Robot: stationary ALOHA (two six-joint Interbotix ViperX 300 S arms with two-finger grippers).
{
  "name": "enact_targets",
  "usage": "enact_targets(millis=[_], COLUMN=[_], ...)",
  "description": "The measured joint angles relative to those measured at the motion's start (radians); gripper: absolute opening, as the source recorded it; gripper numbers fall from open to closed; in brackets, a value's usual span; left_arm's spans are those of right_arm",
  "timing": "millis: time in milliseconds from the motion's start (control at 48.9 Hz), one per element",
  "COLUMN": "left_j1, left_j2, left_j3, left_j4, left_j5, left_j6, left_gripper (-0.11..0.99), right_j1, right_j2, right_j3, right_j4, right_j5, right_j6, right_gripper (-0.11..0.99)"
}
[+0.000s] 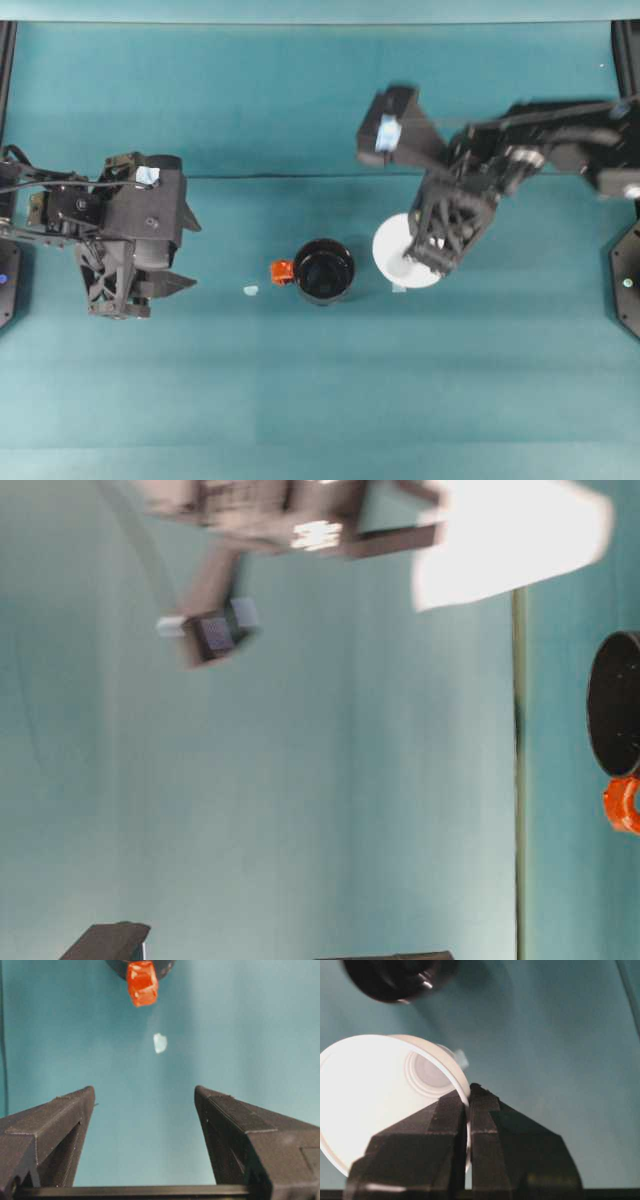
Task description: Put the paper cup into the moved red handle cup holder.
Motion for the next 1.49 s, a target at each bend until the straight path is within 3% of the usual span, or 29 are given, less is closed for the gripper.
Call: enact_targets(millis=[266,409,573,1064,1493], left_j1=[0.000,0.002,0.000,0.002,0.000], left_j2=[0.000,0.002,0.000,0.002,0.002], left_j3=[0.000,0.000,0.000,0.000,-0.002], left_j4=[0.002,0.002,0.002,0.002,0.000], left_j5=[0.000,0.000,0.000,0.000,-0.003], left_j6=[-0.002,0.000,0.000,0.000,-0.002], left_gripper=[0.83,0.83,0.83,0.83,0.83], right_j1=[0.020,0.025,0.026,0.037,0.072], right_j2=[0.038,0.071,0.114,0.250,0.334], right_j3=[-0.118,-0.169,-0.198,-0.230,-0.232], right_j4=[-0.003,-0.040,-0.061,-0.063,-0.063], right_j5=[0.011,-0.006,-0.015,-0.060,-0.101], right_j6=[0.000,-0.002,0.000,-0.002,-0.002], right_gripper=[-0.11,-0.11,-0.11,-0.11,-0.11])
